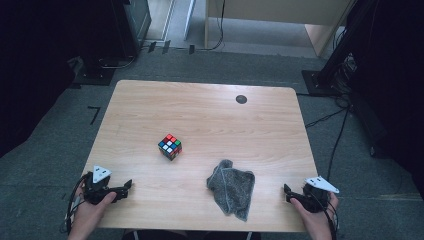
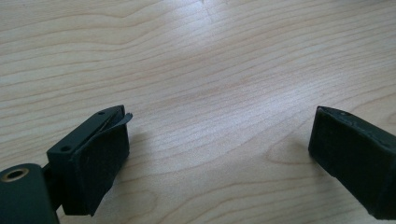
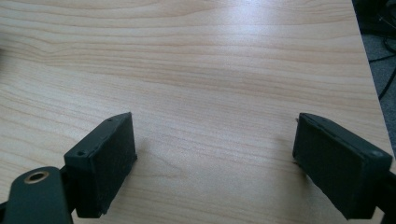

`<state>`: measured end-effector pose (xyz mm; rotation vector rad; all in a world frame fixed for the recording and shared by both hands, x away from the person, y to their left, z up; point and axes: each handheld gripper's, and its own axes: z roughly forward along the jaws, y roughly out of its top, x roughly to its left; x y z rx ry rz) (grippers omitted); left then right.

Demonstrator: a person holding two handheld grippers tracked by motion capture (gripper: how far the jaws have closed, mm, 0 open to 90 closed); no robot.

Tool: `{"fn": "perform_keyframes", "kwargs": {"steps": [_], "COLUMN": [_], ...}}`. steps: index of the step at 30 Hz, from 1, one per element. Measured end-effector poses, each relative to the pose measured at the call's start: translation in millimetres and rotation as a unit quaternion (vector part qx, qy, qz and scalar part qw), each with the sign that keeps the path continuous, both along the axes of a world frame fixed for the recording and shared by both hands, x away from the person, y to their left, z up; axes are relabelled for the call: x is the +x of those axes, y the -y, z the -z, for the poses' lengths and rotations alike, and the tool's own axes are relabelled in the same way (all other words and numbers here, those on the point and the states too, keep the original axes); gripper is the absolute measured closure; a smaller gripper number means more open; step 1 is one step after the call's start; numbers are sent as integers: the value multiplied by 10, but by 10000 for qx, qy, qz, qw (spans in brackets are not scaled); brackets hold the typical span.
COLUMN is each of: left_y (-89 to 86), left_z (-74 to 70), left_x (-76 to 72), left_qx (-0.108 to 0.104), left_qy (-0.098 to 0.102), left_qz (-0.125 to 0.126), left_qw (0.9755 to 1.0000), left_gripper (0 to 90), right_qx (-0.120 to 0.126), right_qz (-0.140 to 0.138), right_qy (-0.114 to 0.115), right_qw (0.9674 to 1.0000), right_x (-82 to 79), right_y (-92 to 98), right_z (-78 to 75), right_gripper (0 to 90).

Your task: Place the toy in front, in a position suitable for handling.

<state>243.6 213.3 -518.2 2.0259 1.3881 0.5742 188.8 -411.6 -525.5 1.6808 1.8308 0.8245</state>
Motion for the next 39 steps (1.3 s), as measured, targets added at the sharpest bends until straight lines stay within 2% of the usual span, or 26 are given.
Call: {"fn": "perform_keyframes", "kwargs": {"steps": [5, 6, 7, 10, 12, 16, 18, 19, 22, 25, 26, 30, 31, 33, 39], "left_y": [12, 20, 24, 27, 27, 28, 28, 28, 28, 27, 25, 24, 24, 25, 24], "left_z": [1, 0, 0, 0, 0, 1, 1, 1, 1, 1, 0, 0, 1, 1, 1], "left_x": [14, 23, 27, 29, 30, 30, 30, 30, 30, 30, 30, 30, 30, 30, 30], "left_qx": [-3, 3, 1, 2, 2, 2, 1, 1, 0, 2, 2, 2, 2, 1, 2], "left_qy": [3, 3, 4, 4, 4, 4, 5, 5, 4, 5, 4, 3, 4, 4, 4], "left_qz": [42, 55, 48, 47, 48, 46, 48, 48, 47, 52, 64, 67, 67, 66, 67], "left_qw": [10000, 10000, 10000, 10000, 10000, 10000, 10000, 10000, 10000, 10000, 10000, 10000, 10000, 10000, 10000], "left_gripper": [52, 51, 51, 51, 51, 51, 51, 51, 51, 50, 50, 50, 50, 50, 50], "right_qx": [14, -4, 26, 409, 485, 596, 580, 580, 611, 682, 811, 928, 1080, 1156, 1131], "right_qz": [46, 41, 31, -107, -214, -549, -719, -719, -1002, -1086, -1139, -1196, -1252, -1328, -1623], "right_qy": [7, 15, 51, 300, 491, 662, 669, 669, 742, 748, 785, 799, 806, 802, 738], "right_qw": [10000, 10000, 10000, 9987, 9974, 9945, 9935, 9935, 9903, 9889, 9871, 9852, 9829, 9811, 9775], "right_x": [-7, -37, -43, -57, -55, -55, -61, -61, -76, -74, -60, -41, -36, -39, -31], "right_y": [-14, -64, -79, -196, -312, -575, -700, -700, -927, -1005, -1084, -1168, -1238, -1301, -1531], "right_z": [-3, -33, -43, -143, -227, -351, -383, -383, -432, -441, -433, -416, -405, -401, -365], "right_gripper": [160, 217, 214, 209, 208, 206, 206, 206, 206, 206, 206, 207, 209, 209, 205]}}
